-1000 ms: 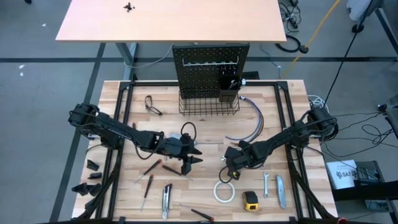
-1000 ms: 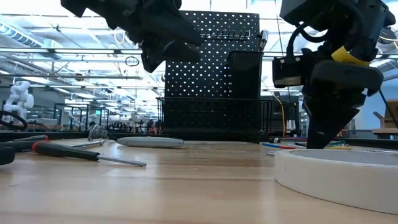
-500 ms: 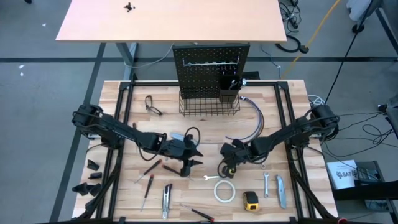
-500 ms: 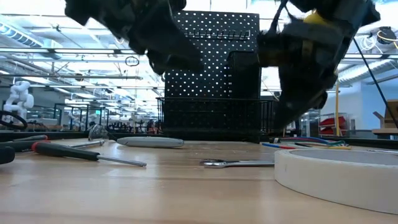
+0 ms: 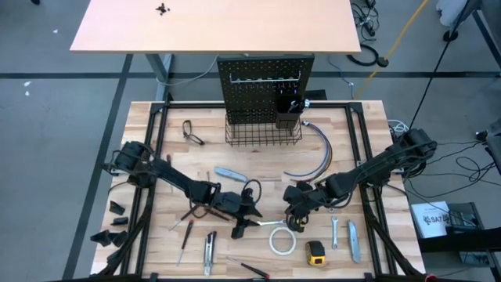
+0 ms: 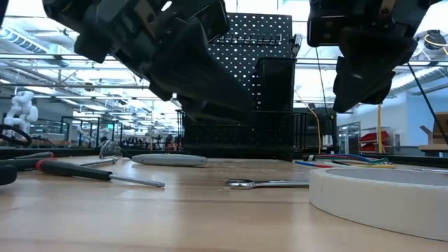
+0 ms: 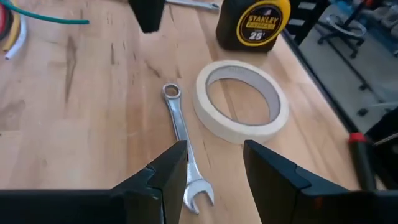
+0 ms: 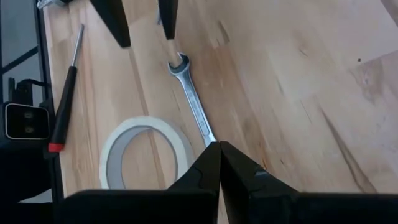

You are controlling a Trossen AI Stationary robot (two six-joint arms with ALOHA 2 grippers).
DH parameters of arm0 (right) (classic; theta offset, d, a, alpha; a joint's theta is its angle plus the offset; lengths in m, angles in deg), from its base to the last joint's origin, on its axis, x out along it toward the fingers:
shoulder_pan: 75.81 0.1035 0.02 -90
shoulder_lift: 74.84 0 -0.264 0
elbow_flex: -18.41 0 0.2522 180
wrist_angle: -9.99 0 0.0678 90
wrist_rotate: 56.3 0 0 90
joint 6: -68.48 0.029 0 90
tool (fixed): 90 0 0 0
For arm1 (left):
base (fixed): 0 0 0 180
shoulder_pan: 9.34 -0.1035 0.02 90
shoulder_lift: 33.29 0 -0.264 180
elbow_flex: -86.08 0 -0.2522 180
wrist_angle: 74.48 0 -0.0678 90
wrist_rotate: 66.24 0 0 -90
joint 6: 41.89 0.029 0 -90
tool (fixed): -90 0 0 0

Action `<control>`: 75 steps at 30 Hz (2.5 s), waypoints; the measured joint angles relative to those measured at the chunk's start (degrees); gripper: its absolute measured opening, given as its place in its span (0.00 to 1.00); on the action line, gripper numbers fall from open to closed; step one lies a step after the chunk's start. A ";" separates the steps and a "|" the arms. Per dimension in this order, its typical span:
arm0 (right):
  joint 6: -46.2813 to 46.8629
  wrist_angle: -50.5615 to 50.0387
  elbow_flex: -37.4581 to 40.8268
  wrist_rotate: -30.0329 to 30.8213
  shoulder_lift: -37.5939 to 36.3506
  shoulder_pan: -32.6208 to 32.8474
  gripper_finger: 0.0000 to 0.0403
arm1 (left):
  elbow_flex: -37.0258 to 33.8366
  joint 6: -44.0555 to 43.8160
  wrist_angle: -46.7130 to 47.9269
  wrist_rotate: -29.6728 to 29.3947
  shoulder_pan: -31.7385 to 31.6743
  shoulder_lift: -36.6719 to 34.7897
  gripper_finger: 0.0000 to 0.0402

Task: Hang tools onto peg board
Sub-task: Put the wrench into the black bin on the pegboard

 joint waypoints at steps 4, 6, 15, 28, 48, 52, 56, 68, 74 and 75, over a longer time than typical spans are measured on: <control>-0.02 -0.35 0.00 0.19 0.00 0.33 0.00 | 2.67 0.02 0.02 -3.55 1.20 3.07 0.40; -0.04 -0.62 0.00 0.35 0.00 0.79 0.00 | 4.08 0.02 0.60 -6.05 1.82 4.75 0.40; 1.11 -5.07 0.00 0.29 -0.02 4.62 0.00 | 8.75 -0.02 6.60 -14.32 4.33 10.64 0.40; 1.03 -5.85 0.00 4.15 -0.04 7.08 0.00 | 9.29 -0.25 11.68 -18.39 4.77 11.28 0.40; -5.11 5.06 0.03 -0.07 7.30 3.91 0.00 | 8.89 -0.10 14.17 -20.63 2.92 9.60 0.40; -5.09 6.45 0.04 -0.07 7.94 3.80 0.00 | 8.74 0.42 14.85 -19.42 2.87 8.43 0.40; -4.81 7.11 0.04 -0.09 9.11 3.74 0.00 | 8.74 0.44 14.00 -19.00 2.93 6.28 0.40; -2.87 8.71 -0.17 0.32 14.22 3.65 0.00 | 8.87 0.44 13.59 -18.78 3.09 3.67 0.40; -1.64 9.18 -0.24 0.30 15.67 3.65 0.00 | 8.89 2.66 13.59 -16.83 3.15 3.65 0.40; -1.60 9.12 -0.24 0.26 15.67 3.65 0.00 | 8.90 4.28 13.60 -15.92 3.15 3.65 0.40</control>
